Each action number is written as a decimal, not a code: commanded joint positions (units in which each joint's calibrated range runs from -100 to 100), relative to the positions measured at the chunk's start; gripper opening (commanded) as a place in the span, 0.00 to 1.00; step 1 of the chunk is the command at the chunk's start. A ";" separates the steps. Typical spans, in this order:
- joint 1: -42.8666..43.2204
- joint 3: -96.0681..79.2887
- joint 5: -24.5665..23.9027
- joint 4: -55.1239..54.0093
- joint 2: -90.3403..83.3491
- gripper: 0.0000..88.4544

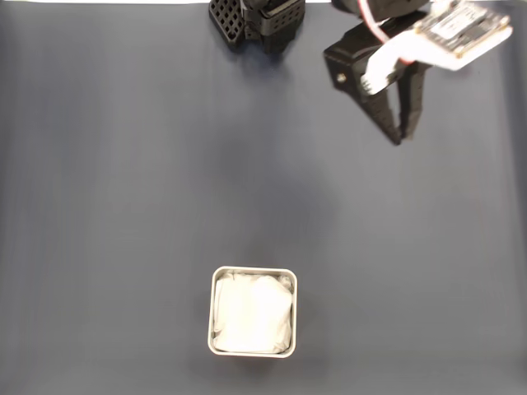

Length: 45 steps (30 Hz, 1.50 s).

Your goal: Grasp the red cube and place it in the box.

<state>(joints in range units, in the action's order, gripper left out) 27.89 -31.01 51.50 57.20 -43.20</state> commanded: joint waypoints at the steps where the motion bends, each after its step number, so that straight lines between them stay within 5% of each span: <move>1: 3.29 1.45 0.00 -0.81 -1.08 0.00; 45: 31.77 -8.68 0.63 -0.81 -6.10 0.01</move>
<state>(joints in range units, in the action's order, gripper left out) 57.79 -39.78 51.70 57.20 -47.46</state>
